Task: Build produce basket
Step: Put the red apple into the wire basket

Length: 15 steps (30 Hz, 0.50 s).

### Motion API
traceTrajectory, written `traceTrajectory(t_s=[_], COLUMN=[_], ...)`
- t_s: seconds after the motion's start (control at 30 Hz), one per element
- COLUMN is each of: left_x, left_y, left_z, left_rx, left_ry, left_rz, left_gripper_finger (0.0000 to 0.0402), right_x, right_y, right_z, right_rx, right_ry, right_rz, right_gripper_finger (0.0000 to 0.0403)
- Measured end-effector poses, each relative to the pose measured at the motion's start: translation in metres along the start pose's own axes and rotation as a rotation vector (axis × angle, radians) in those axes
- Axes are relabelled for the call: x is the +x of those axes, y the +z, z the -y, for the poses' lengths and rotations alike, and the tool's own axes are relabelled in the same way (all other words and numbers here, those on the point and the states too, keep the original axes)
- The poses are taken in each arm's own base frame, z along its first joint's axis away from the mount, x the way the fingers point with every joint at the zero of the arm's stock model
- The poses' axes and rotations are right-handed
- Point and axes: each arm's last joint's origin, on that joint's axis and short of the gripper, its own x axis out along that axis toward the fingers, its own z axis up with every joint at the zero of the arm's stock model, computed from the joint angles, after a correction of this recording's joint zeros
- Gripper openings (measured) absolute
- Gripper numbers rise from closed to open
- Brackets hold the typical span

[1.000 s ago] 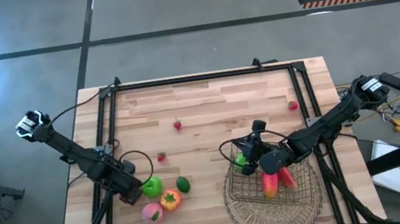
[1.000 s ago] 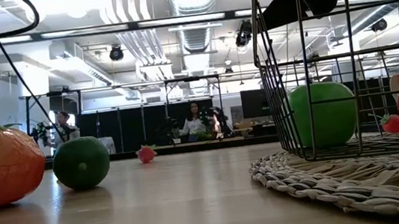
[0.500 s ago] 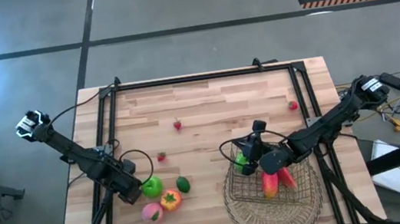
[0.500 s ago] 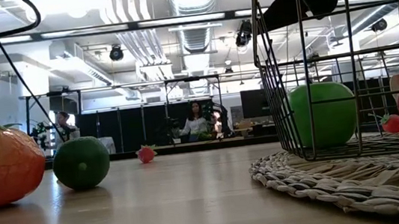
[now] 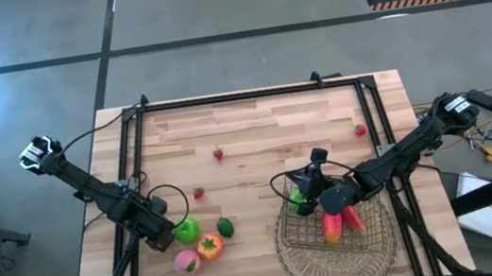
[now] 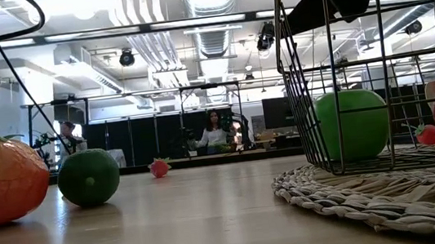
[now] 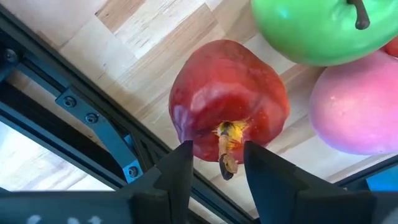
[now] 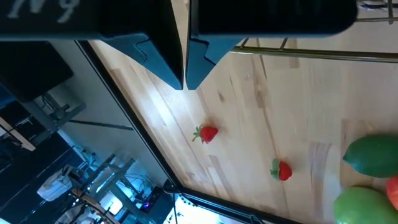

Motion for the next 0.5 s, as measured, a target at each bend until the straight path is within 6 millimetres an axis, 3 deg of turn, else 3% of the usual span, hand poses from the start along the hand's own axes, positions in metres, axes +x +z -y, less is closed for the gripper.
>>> traceTrajectory(t_s=[0.37,0.5], left_x=[-0.001,-0.014], left_y=[0.000,-0.002], left_z=[0.000,0.007], left_rx=[0.038,0.129], left_ry=[-0.002,-0.042], left_rz=[0.001,0.035], left_gripper_finger=[0.0012,0.0005], right_x=[-0.012,-0.025], right_y=[0.005,0.005], right_z=[0.003,0.005], right_rx=[-0.011,-0.027], right_ry=[0.015,0.029], right_rz=[0.032,0.032], right_gripper_finger=[0.0011,0.0011])
